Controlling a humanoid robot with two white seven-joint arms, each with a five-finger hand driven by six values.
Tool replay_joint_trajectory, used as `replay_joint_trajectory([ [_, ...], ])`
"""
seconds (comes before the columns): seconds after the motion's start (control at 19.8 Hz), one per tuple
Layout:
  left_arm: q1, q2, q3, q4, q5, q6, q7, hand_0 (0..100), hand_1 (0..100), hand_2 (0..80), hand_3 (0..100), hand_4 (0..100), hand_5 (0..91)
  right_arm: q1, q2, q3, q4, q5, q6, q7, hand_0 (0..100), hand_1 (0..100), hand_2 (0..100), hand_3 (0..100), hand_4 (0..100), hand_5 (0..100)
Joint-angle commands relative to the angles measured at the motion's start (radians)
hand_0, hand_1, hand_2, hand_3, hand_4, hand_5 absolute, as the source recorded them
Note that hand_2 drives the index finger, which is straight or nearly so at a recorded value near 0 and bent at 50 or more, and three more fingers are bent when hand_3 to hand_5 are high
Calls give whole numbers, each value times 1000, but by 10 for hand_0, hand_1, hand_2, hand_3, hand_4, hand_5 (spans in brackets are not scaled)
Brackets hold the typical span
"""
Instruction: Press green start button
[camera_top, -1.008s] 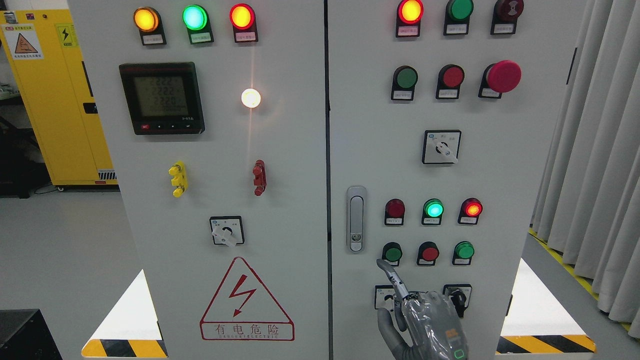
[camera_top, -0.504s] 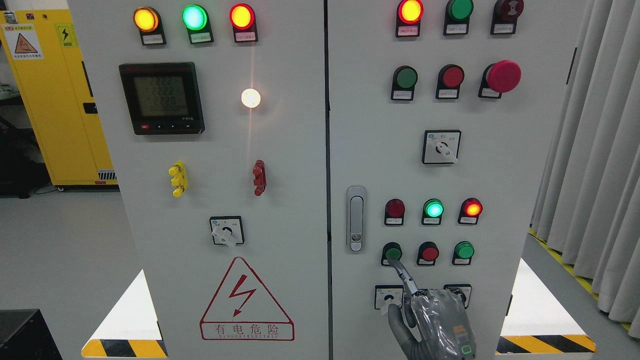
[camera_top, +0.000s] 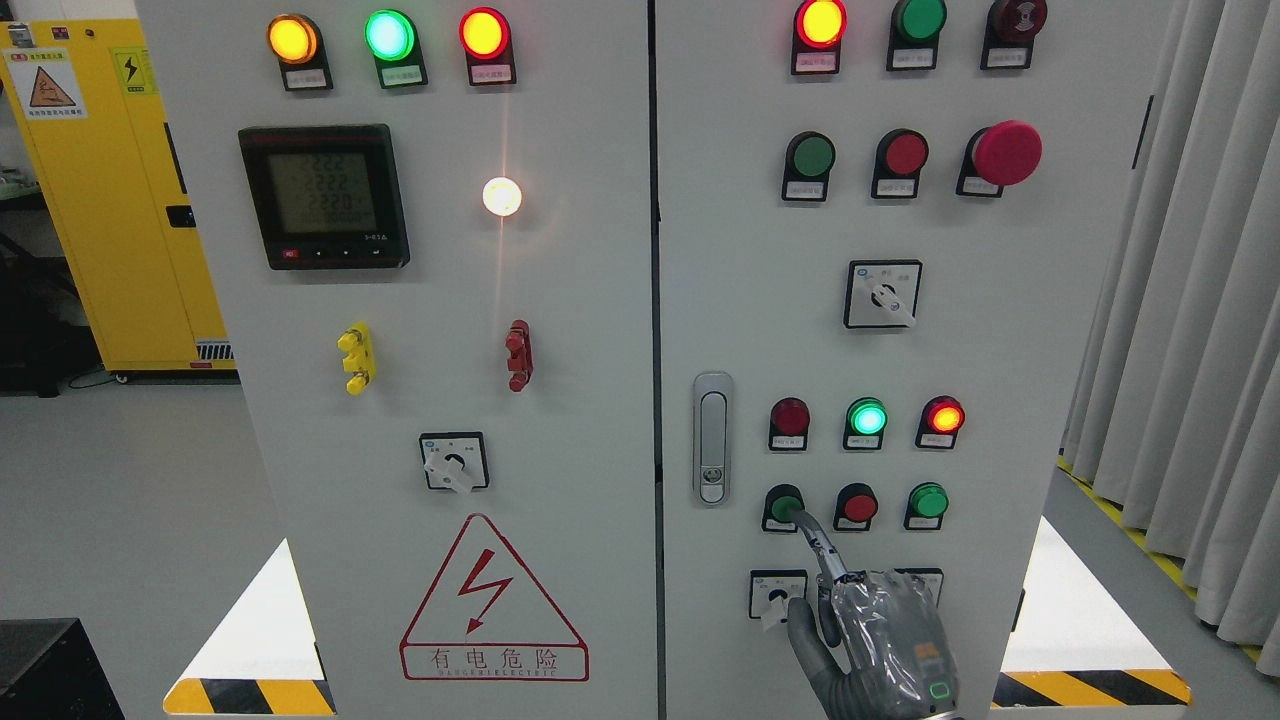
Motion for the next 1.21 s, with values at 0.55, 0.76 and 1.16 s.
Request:
replay_joint_trajectory([
  [0.55,0,0,0,0,0,0,0,120,556,0,0,0,0,-22,2,25,55,-5,14,2,823,917,0,1000,1000,1000],
  [0.76,0,0,0,0,0,0,0,120,556,0,0,0,0,-22,2,24,51,-6,14,0,827,917,0,1000,1000,1000],
  [1.16,0,0,0,0,0,0,0,120,556,0,0,0,0,-7,2,31,5,-9,8,-13,830,915,0,1000,1000,1000],
])
